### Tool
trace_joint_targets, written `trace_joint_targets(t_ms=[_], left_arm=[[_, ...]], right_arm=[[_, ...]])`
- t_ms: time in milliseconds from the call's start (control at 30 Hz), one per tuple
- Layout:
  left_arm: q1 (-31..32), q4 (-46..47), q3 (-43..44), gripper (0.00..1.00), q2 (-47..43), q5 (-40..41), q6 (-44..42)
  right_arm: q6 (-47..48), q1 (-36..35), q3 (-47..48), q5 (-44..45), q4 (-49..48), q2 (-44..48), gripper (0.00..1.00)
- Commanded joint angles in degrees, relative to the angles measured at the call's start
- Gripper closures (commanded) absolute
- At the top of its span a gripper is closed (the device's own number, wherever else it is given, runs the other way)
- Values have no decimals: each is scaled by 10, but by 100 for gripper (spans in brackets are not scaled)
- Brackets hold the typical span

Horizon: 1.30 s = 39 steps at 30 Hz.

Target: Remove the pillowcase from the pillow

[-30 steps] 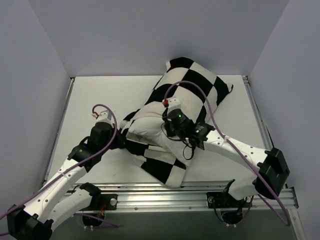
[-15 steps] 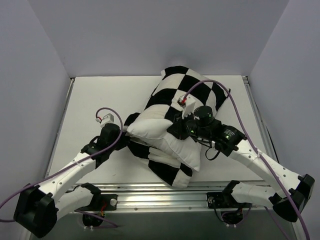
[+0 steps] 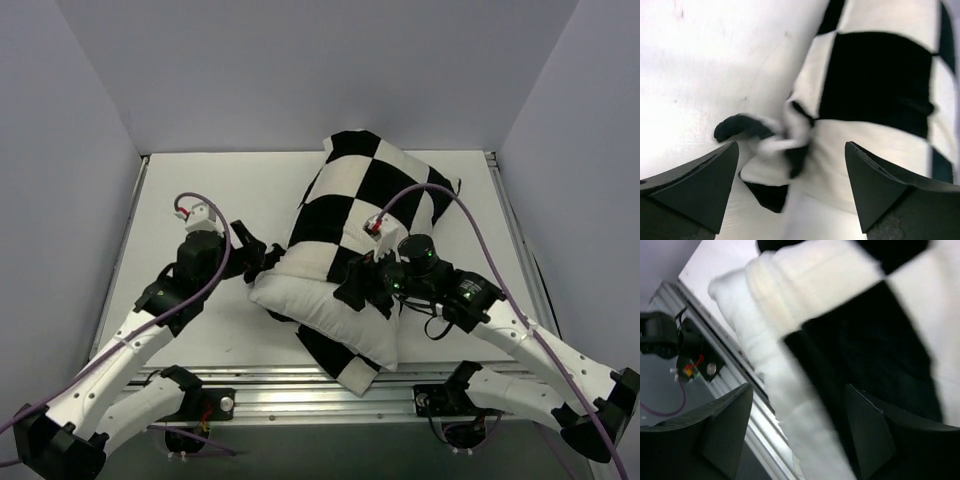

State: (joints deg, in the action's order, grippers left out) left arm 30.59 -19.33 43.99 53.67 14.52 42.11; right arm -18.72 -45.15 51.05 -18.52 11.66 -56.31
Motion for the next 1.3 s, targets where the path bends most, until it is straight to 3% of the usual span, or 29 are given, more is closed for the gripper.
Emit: trace_joint_targets(t_ms=[0, 100, 233, 300, 433, 533, 667, 767, 933, 1033, 1133, 1267], left_arm=[[-3, -98, 69, 5, -39, -5, -80], [-3, -119, 102, 6, -17, -49, -120], [-3, -48, 114, 6, 65, -126, -148], [-1, -4, 114, 6, 131, -185, -134], [41, 75, 88, 5, 180, -216, -84], [93, 85, 59, 3, 157, -191, -63], [216, 74, 15, 2, 78, -139, -29], [256, 63, -19, 2, 33, -98, -16], [250, 1, -11, 3, 5, -4, -20], [233, -10, 10, 5, 8, 15, -33], [195, -36, 27, 6, 18, 18, -20], [120, -57, 21, 6, -6, -1, 2]], right_arm=[[-18, 15, 28, 101, 39, 50, 30], [-46, 27, 40, 182, 62, 67, 24], [-88, 50, 43, 313, 113, 29, 21], [-84, 72, 35, 297, 104, -9, 21], [-68, 101, 4, 229, 17, -69, 21], [-40, 108, 19, 196, -27, -156, 23], [22, 109, 76, 134, -97, -283, 25], [53, 110, 148, 113, -111, -353, 27], [85, 117, 278, 146, -104, -422, 27], [103, 125, 301, 185, -96, -415, 25], [110, 123, 308, 222, -54, -373, 20], [90, 72, 228, 244, -45, -235, 14]])
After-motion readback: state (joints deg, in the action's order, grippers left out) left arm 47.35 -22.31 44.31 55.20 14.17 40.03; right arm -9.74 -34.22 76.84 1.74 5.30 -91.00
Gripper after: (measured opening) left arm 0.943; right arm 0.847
